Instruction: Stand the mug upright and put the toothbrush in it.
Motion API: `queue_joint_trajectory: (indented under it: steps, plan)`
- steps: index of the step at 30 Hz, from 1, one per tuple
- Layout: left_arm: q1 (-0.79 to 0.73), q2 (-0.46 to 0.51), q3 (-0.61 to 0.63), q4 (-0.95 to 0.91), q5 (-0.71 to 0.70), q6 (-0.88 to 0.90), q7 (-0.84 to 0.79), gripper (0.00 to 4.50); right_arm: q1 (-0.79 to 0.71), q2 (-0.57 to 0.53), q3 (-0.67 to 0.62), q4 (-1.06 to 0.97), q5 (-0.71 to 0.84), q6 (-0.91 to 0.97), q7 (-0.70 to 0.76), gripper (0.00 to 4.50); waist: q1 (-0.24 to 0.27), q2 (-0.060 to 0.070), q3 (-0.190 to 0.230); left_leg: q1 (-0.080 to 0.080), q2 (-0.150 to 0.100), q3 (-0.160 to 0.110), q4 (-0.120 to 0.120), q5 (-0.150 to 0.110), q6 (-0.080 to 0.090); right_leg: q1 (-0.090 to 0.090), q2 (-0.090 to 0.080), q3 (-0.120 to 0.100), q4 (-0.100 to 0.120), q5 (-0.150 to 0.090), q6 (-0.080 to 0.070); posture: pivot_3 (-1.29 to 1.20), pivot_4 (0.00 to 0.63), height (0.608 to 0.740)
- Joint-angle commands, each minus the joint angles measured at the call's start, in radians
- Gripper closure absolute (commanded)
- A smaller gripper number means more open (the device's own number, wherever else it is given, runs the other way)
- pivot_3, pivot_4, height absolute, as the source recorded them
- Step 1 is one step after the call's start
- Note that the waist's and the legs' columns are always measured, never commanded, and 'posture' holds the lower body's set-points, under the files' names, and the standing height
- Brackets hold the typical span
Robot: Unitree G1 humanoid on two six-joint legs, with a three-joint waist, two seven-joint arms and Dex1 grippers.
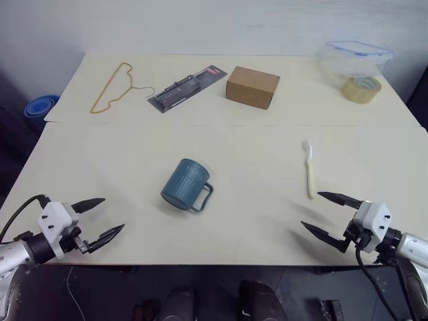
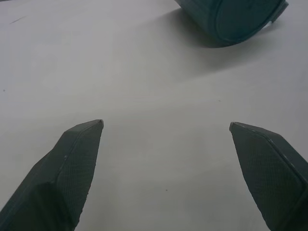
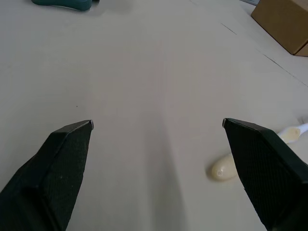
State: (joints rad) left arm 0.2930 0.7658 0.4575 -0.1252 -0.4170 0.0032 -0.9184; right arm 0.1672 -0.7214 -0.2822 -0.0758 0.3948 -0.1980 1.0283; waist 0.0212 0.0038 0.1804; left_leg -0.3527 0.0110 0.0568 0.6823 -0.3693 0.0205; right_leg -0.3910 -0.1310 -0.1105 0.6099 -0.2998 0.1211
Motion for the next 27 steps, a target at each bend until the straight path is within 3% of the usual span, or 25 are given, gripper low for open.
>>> queue_joint_trajectory:
  steps: [1, 21, 27]
  plan:
    - [0.015, 0.011, 0.041, -0.043, -0.001, 0.015, 0.011, 0.03, 0.004, -0.009, -0.012, -0.016, 0.007, -0.003, 0.007, 0.00, 0.001, 0.000, 0.000, 0.000, 0.000, 0.000, 0.000, 0.000, 0.000, 0.000, 0.000, 0.000, 0.000, 0.000, 0.000, 0.00, 0.150, 0.740]
    - [-0.014, 0.018, 0.039, -0.198, -0.068, 0.190, 0.006, 0.03, 0.018, -0.007, -0.013, -0.035, 0.009, 0.002, 0.017, 0.00, 0.002, 0.000, 0.000, 0.000, 0.000, 0.000, 0.001, 0.000, 0.000, 0.000, 0.000, 0.000, 0.000, 0.000, 0.000, 0.00, 0.150, 0.740]
    - [-0.118, 0.144, 0.012, -0.388, -0.311, 0.483, -0.021, 0.03, 0.028, -0.006, -0.022, -0.091, 0.067, 0.057, 0.033, 0.00, 0.004, 0.000, 0.000, 0.000, 0.000, -0.001, 0.002, 0.000, 0.000, 0.001, 0.000, 0.001, 0.001, 0.000, 0.000, 0.00, 0.150, 0.740]
